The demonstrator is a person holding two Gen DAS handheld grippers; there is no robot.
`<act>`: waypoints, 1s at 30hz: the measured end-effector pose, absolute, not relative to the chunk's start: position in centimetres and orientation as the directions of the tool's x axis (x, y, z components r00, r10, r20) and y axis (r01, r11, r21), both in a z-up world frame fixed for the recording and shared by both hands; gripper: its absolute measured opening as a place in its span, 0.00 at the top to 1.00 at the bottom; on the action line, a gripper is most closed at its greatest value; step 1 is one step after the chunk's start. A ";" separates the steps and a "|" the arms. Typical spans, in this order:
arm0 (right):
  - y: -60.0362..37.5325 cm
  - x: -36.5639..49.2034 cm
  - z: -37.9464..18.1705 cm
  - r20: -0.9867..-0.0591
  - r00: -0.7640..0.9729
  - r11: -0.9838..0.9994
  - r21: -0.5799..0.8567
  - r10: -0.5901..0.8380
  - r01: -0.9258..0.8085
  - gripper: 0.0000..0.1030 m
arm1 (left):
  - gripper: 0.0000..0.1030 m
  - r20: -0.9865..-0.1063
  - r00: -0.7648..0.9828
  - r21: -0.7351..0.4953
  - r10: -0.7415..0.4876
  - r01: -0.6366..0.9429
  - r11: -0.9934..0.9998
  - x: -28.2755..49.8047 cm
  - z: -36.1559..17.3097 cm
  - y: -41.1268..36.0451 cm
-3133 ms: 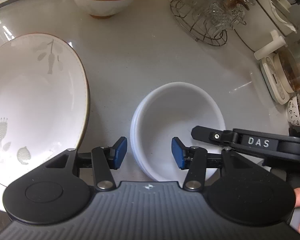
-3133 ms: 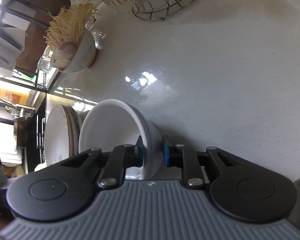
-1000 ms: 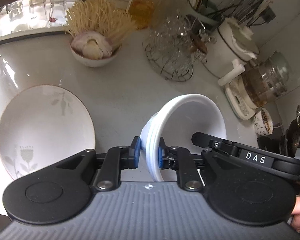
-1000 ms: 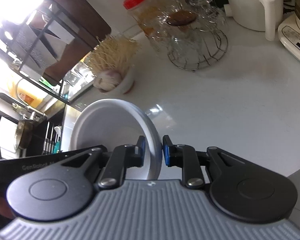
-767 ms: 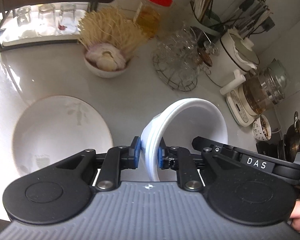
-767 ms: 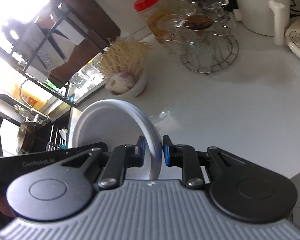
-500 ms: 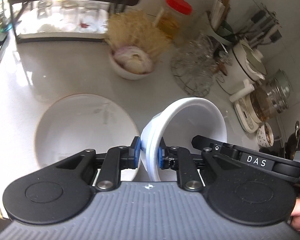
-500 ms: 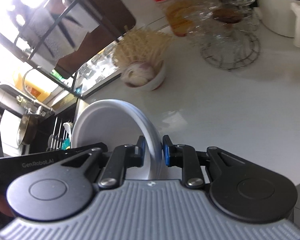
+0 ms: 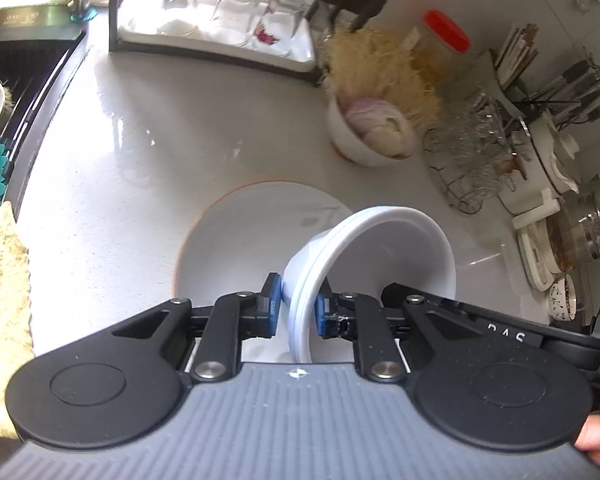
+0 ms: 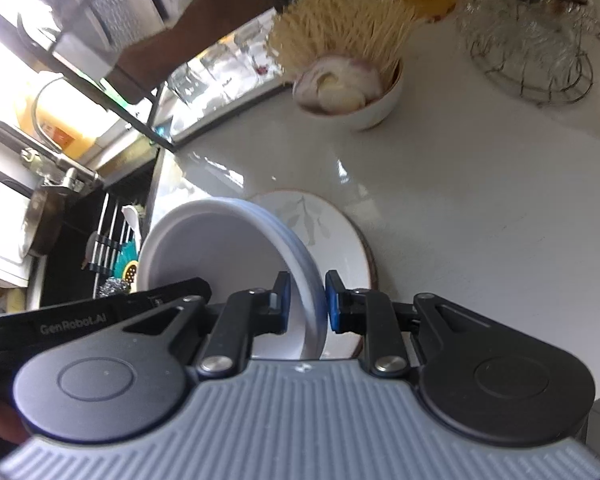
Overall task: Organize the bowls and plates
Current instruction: 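Lift the white bowl with both grippers and carry it over the leaf plate stack, then lower the white bowl onto the leaf plate and open both grippers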
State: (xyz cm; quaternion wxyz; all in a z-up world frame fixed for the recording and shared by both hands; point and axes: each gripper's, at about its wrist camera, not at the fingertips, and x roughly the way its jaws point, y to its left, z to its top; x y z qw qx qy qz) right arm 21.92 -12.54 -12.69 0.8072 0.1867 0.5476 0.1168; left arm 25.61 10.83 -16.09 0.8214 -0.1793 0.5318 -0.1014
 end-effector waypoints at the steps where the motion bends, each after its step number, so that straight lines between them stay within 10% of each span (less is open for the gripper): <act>1: -12.2 22.0 -13.0 -0.845 0.369 0.905 0.424 0.387 0.024 0.79 | 0.82 -0.839 0.409 -0.403 -0.360 -0.022 0.915 25.8 -16.5 11.2; 21: -10.7 22.2 -16.0 -0.865 0.392 0.903 0.398 0.312 0.159 0.78 | 0.82 -0.857 0.303 -0.412 -0.418 0.087 0.907 28.9 -20.9 12.6; 25: -11.0 22.2 -15.3 -0.861 0.410 0.907 0.391 0.301 0.157 0.77 | 0.58 -0.858 0.298 -0.405 -0.419 0.110 0.908 29.0 -20.7 12.1; 30: -11.5 22.0 -13.7 -0.834 0.459 0.909 0.399 0.306 0.118 0.43 | 0.51 -0.849 0.358 -0.370 -0.389 0.124 0.921 28.3 -18.6 12.0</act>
